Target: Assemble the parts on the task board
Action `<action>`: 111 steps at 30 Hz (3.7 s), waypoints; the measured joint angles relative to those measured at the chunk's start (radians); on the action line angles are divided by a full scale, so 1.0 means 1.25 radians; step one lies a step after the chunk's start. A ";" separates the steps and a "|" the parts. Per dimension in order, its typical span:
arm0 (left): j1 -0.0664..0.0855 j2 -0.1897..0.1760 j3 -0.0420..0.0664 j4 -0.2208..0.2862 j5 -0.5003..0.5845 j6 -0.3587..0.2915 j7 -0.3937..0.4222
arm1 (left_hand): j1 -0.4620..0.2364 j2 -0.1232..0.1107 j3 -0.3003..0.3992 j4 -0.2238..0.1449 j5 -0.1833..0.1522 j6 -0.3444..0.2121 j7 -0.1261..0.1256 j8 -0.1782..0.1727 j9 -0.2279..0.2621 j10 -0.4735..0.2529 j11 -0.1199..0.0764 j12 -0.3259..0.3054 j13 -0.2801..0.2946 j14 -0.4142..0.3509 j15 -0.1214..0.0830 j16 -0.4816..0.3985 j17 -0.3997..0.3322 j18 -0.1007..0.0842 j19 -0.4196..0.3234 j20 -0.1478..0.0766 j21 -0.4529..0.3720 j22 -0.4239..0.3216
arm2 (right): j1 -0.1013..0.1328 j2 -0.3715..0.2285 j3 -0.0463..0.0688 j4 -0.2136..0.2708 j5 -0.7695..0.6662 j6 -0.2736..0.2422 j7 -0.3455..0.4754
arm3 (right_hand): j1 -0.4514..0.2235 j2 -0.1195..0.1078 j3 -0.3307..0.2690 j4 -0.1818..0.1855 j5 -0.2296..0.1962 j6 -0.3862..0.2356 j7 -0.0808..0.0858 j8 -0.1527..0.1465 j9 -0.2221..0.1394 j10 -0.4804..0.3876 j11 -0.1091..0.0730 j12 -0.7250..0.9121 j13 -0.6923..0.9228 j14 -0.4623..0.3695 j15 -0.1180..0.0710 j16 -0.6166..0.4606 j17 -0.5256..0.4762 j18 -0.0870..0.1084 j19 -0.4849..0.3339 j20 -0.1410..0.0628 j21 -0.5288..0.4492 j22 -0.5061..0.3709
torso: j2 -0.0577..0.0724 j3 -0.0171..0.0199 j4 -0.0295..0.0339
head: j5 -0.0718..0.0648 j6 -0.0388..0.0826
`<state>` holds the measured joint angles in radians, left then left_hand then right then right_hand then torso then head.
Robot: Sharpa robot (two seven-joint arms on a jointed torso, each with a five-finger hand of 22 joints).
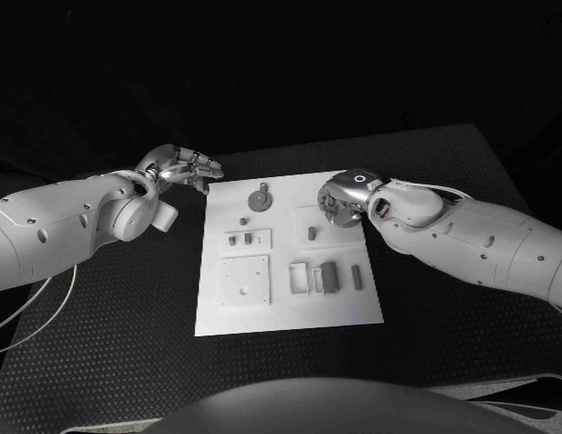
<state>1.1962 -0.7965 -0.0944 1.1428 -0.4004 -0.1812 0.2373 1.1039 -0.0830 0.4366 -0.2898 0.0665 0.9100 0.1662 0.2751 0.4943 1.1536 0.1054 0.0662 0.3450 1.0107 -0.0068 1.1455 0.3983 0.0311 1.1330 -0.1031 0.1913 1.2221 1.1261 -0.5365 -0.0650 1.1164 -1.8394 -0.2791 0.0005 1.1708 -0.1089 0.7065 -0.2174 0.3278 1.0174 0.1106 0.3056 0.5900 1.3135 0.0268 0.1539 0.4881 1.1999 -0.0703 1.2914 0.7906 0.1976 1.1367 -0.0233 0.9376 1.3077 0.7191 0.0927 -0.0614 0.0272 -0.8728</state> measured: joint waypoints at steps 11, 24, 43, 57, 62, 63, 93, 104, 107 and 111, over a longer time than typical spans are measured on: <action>0.000 0.000 0.000 -0.001 0.000 0.000 0.000 | 0.000 0.000 0.000 0.000 0.000 0.001 -0.001 0.000 0.000 0.000 0.000 0.000 0.001 0.000 0.000 0.000 0.000 0.000 0.000 0.000 0.000 0.000 | -0.001 -0.007 -0.001 0.008 0.004 -0.011 -0.001 | 0.003 0.003 -0.001 -0.001 0.003 0.001 -0.001 0.000 0.000 0.003 0.003 0.003 0.001 0.003 -0.003 0.000 0.000 -0.001 0.003 -0.003 0.000 0.000 | 0.000 0.0001 -0.0001 | 0.000 0.000; 0.000 0.000 0.000 -0.003 0.000 0.000 -0.001 | 0.000 0.000 0.000 0.000 0.000 0.001 -0.001 0.000 0.000 0.000 0.000 0.000 0.001 0.000 0.000 0.000 0.001 0.000 0.000 0.000 0.000 0.000 | 0.001 -0.025 0.007 0.034 0.036 -0.013 0.001 | 0.018 0.018 -0.002 -0.002 0.004 0.001 0.000 -0.001 -0.001 0.009 0.000 0.010 0.002 0.003 -0.003 0.000 0.000 -0.003 0.003 -0.002 0.000 0.000 | 0.000 -0.0001 -0.0003 | 0.000 0.000; 0.000 -0.001 0.000 -0.005 0.000 0.003 -0.006 | 0.000 0.000 0.000 0.000 0.000 -0.002 0.002 0.000 0.000 0.000 0.000 0.000 0.002 0.000 0.000 0.000 0.000 0.000 0.000 0.000 -0.003 0.000 | 0.015 -0.037 0.013 0.049 0.069 -0.009 0.001 | 0.018 0.018 -0.002 -0.002 0.003 0.015 0.001 0.008 0.005 0.008 0.000 0.006 0.001 0.002 -0.003 0.000 0.000 -0.003 0.004 -0.001 0.000 0.000 | 0.000 0.0004 -0.0008 | -0.002 0.002; 0.000 -0.001 0.000 -0.005 0.000 0.005 -0.007 | 0.000 0.000 0.000 0.000 0.000 -0.003 0.002 0.000 0.000 -0.003 0.003 0.000 0.002 -0.001 0.001 0.000 0.001 0.000 0.002 -0.002 -0.003 0.000 | 0.015 -0.046 0.012 0.054 0.082 -0.011 0.001 | 0.015 0.015 -0.003 -0.002 0.003 0.012 0.003 0.004 0.003 0.008 0.000 0.006 0.001 0.003 -0.002 -0.006 0.000 -0.003 0.003 0.000 0.000 0.000 | 0.000 0.0005 -0.0003 | -0.004 0.002; 0.000 -0.002 0.000 -0.005 0.000 0.005 -0.008 | 0.000 0.000 0.000 0.000 0.000 -0.003 0.002 0.000 0.000 -0.003 0.003 0.000 0.002 -0.001 0.001 0.000 0.001 0.000 0.002 -0.002 -0.003 0.000 | 0.017 -0.059 0.016 0.066 0.088 -0.022 0.003 | 0.008 0.008 -0.002 -0.002 0.003 0.003 0.007 -0.001 0.002 0.002 0.006 -0.002 0.000 0.003 -0.002 -0.010 0.000 -0.003 0.002 0.000 0.000 0.000 | 0.000 0.0001 -0.0002 | -0.004 0.003; 0.000 -0.002 0.000 -0.005 0.000 0.005 -0.008 | 0.000 0.000 0.000 0.000 0.000 -0.003 0.002 0.000 0.000 -0.003 0.003 0.000 0.002 -0.001 0.001 0.000 0.001 0.000 0.002 -0.002 -0.003 0.000 | 0.019 -0.062 0.017 0.068 0.091 -0.024 0.004 | 0.004 0.004 0.000 0.001 0.003 -0.006 0.009 -0.006 0.000 -0.006 0.008 -0.006 -0.001 0.003 -0.002 -0.010 0.000 -0.003 0.002 0.001 0.000 0.000 | 0.000 0.0001 -0.0002 | -0.004 0.004; 0.000 -0.004 0.000 -0.004 0.000 0.007 -0.008 | 0.000 0.000 0.000 0.000 0.000 -0.003 0.001 0.000 0.000 -0.003 0.002 0.000 0.003 -0.001 0.001 -0.003 0.001 0.000 0.002 -0.001 -0.003 0.000 | 0.024 -0.059 0.022 0.054 0.150 0.047 0.015 | -0.078 -0.071 -0.137 0.043 0.004 -0.124 0.039 -0.070 -0.032 -0.076 0.042 -0.046 -0.017 -0.027 0.027 -0.010 0.012 -0.003 -0.013 0.002 -0.014 0.000 | 0.000 -0.0001 0.0002 | -0.001 0.004; 0.000 -0.003 0.000 -0.004 0.000 0.008 -0.008 | 0.000 0.000 0.000 0.000 0.000 -0.004 0.001 0.000 0.000 -0.002 0.002 0.000 0.004 -0.001 0.001 -0.003 0.001 0.000 0.000 0.000 -0.003 0.000 | 0.019 -0.036 0.016 0.034 0.127 0.052 0.015 | -0.034 -0.008 -0.144 -0.017 0.004 -0.105 0.041 -0.042 -0.025 -0.057 0.028 -0.034 -0.011 -0.023 0.024 -0.009 0.013 -0.003 -0.013 0.002 -0.014 0.000 | 0.000 0.0002 0.0008 | 0.000 0.003; 0.000 -0.002 0.000 -0.004 0.000 0.008 -0.008 | 0.000 0.000 0.000 0.000 0.000 -0.004 0.001 0.000 0.000 -0.002 0.002 0.000 0.004 -0.001 0.001 -0.003 0.001 0.000 0.000 0.000 -0.003 0.000 | 0.017 -0.034 0.015 0.033 0.120 0.054 0.015 | -0.029 -0.002 -0.144 -0.024 0.004 -0.087 0.038 -0.035 -0.023 -0.050 0.024 -0.029 -0.008 -0.021 0.022 -0.010 0.012 -0.003 -0.013 0.002 -0.014 0.000 | 0.000 0.0001 0.0008 | 0.001 0.003; 0.000 -0.002 0.000 -0.004 0.000 0.008 -0.008 | 0.000 0.000 0.000 0.000 0.000 -0.003 0.001 0.000 0.000 -0.001 0.001 0.000 0.004 -0.001 0.001 -0.003 0.001 0.000 0.000 0.000 -0.003 0.000 | 0.013 -0.033 0.013 0.030 0.113 0.059 0.015 | -0.032 0.004 -0.144 -0.031 0.004 -0.074 0.033 -0.029 -0.022 -0.037 0.020 -0.024 -0.005 -0.022 0.016 -0.009 0.010 -0.003 -0.013 0.002 -0.014 0.000 | 0.000 -0.0001 0.0003 | 0.001 0.002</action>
<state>1.1962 -0.7995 -0.0944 1.1375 -0.4003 -0.1709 0.2278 1.1039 -0.0830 0.4366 -0.2898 0.0665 0.9056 0.1676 0.2751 0.4943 1.1518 0.1070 0.0662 0.3500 1.0091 -0.0052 1.1422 0.3998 0.0310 1.1333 -0.1032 0.1873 1.2223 1.1425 -0.5774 -0.0491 1.1542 -1.6983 -0.2053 0.0190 1.1308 -0.1039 0.5271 -0.2555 0.3331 0.9245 0.1518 0.2691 0.5630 1.2672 0.0518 0.1245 0.4815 1.1727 -0.0500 1.2795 0.8034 0.1937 1.1201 -0.0211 0.9197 1.3077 0.7196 0.0926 -0.0610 0.0282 -0.8700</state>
